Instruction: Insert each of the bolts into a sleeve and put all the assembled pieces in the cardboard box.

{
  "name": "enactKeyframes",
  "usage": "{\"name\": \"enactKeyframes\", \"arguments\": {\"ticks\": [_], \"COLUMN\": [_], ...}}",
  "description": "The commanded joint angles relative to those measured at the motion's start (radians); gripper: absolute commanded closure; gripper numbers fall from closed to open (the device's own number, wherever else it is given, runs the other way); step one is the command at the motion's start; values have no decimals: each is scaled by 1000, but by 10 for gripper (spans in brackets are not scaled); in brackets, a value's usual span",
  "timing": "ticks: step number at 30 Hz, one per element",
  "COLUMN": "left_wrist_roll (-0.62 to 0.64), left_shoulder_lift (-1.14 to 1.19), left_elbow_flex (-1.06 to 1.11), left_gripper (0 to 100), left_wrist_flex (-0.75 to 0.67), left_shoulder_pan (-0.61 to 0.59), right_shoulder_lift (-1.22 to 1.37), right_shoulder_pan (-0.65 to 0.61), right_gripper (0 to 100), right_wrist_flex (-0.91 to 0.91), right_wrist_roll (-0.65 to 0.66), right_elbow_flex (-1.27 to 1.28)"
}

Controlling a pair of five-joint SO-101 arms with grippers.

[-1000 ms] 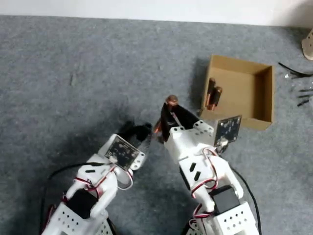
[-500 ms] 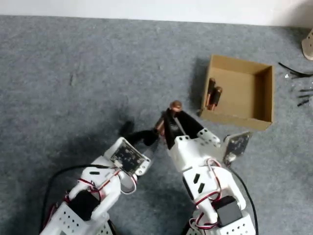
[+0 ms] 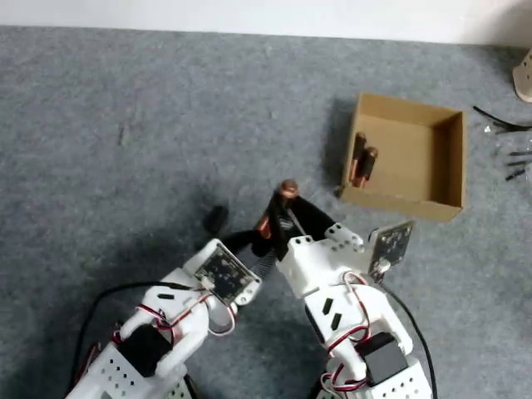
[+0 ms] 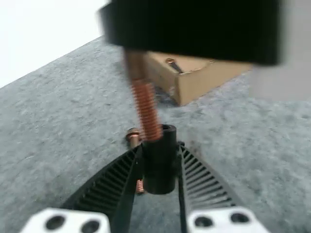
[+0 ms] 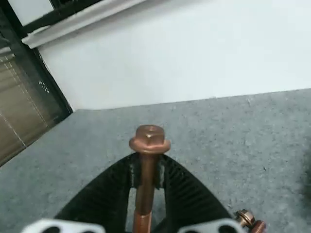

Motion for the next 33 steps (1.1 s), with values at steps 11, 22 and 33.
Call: {"name": "enactKeyframes", "arguments": {"ticks": [11, 22, 33], "left_wrist_roll": [11, 11, 11], "left_shoulder_lift": [-18, -18, -18], "left_elbow_flex": [-65, -116, -120], "left_gripper": [995, 995, 995], "left_wrist_flex": [61, 121, 118], "left_shoulder_pan": [-13, -21, 10], "right_shoulder_lift": [-8, -8, -8], "right_shoulder_pan": [21, 19, 24], "right_gripper": [995, 995, 995], "right_wrist_flex": [-5, -7, -7], "right_wrist_roll": [-6, -6, -5], "right_elbow_flex": [-16, -10, -4]}}
